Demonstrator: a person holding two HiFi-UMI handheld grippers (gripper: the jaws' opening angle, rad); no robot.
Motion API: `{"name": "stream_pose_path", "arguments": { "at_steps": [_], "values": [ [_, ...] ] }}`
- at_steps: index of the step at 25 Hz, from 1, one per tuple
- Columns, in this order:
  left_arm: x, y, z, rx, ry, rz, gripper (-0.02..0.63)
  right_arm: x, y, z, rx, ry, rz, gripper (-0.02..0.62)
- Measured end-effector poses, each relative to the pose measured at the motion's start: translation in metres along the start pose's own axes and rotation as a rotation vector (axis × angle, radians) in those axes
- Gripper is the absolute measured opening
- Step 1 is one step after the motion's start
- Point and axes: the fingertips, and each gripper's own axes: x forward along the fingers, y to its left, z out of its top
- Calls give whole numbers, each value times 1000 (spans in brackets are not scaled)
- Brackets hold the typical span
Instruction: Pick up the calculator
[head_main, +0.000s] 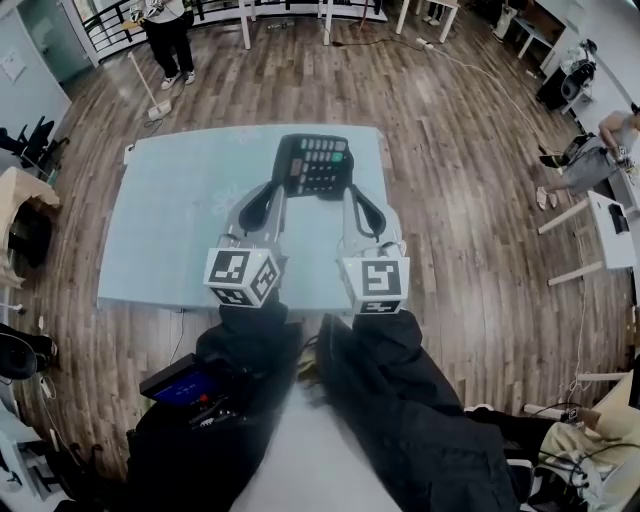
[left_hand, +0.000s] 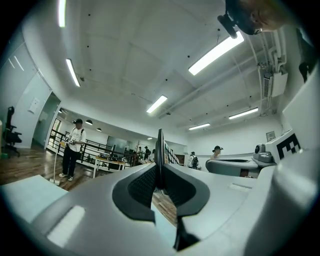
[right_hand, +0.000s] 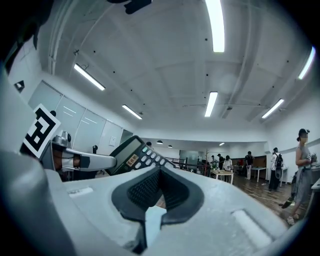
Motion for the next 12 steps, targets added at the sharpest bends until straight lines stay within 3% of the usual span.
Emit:
{"name": "stream_pose_path", "arguments": {
  "at_steps": [12],
  "values": [
    [-5, 0, 18, 35, -52, 19, 38, 0, -4, 14, -6, -40, -8, 1]
  ]
}}
